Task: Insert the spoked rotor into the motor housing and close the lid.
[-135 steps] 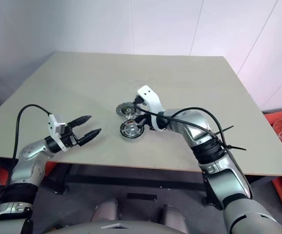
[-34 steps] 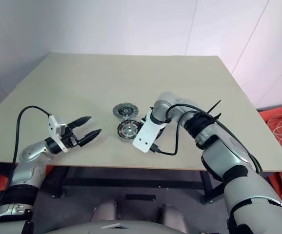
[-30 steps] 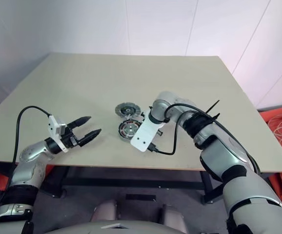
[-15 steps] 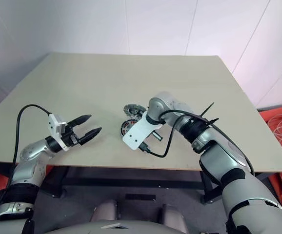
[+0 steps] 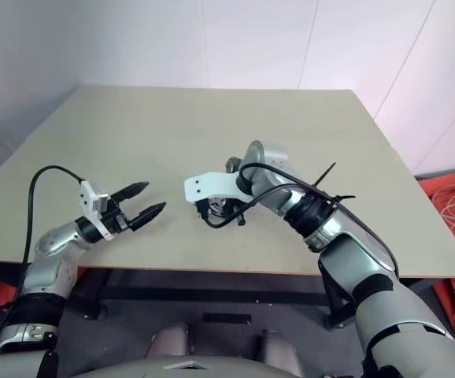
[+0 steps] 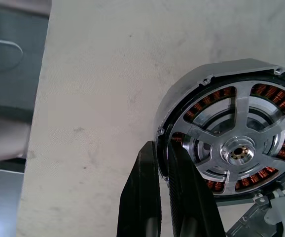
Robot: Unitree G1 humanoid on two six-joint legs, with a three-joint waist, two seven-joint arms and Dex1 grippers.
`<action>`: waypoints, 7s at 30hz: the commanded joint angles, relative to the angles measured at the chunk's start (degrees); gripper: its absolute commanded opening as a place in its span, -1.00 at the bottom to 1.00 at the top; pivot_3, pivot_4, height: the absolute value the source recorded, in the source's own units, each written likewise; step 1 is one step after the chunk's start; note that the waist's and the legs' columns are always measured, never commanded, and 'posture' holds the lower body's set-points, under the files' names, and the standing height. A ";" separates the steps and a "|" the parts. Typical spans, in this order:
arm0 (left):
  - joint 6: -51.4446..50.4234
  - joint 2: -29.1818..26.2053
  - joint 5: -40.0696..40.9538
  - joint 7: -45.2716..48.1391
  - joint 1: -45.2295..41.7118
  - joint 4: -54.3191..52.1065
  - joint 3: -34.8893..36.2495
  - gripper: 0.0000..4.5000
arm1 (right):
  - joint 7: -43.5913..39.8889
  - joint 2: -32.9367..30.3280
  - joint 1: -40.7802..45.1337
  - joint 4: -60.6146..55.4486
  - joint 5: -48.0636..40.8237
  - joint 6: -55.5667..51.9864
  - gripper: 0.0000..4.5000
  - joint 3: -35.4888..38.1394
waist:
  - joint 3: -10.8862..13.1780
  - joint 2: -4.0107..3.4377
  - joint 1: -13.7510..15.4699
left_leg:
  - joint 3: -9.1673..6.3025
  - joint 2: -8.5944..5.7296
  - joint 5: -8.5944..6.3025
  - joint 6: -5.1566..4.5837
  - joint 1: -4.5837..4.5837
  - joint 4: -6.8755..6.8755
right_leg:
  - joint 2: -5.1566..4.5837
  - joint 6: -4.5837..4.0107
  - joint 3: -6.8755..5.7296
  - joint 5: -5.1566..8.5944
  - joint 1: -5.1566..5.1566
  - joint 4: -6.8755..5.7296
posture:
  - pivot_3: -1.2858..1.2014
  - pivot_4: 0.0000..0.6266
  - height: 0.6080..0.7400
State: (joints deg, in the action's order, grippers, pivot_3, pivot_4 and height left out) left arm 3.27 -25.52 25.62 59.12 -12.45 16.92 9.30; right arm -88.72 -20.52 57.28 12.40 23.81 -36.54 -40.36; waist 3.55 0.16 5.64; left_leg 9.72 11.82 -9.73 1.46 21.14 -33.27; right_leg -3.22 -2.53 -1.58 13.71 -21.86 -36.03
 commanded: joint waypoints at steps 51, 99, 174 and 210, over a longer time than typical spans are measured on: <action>0.83 0.06 -0.44 -0.44 -1.60 -1.45 -0.18 1.00 | 7.61 -3.93 4.41 -3.78 -2.22 21.50 0.77 -3.58 | 0.02 0.02 0.00 | -0.27 -0.02 0.24 0.41 -0.05 -0.01 | 0.00 -0.22 0.13 0.08 -0.38 -0.72 | 0.03 -1.00 1.00; -0.10 0.66 -0.63 -1.73 -1.77 -3.15 -0.54 1.00 | 1.42 2.05 1.30 3.13 4.29 5.14 -0.99 -0.68 | 0.03 0.03 0.04 | -0.27 -0.01 0.21 0.34 -0.02 0.00 | 0.01 -0.24 0.12 0.09 -0.38 -0.68 | 0.03 -1.00 1.00; -10.72 -3.39 3.48 1.13 1.53 -7.69 0.41 1.00 | 41.89 -3.32 -18.89 -12.82 -31.34 -17.07 -0.99 41.03 | 0.16 -0.14 1.32 | 0.27 0.04 0.36 0.59 -0.08 0.12 | 0.11 -0.28 0.17 0.15 -0.49 -0.69 | 0.03 -1.00 1.00; -7.00 -2.22 2.23 2.69 1.12 -3.93 0.46 1.00 | 44.13 3.42 -20.31 -10.23 -34.82 -7.45 -0.99 23.49 | 0.14 -0.09 1.49 | 0.13 -0.03 0.29 0.49 -0.09 0.15 | 0.01 -0.02 0.15 0.29 -0.41 -0.67 | 0.03 -1.00 1.00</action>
State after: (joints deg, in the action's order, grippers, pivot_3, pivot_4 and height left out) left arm -4.92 -27.58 27.81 61.27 -10.08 13.50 9.21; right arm -44.78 -17.37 36.74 4.52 -9.34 -45.58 -20.07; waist 3.68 0.07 7.13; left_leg 9.86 11.79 -9.44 1.95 21.06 -33.13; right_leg -3.21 -2.54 -1.43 14.00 -22.27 -36.70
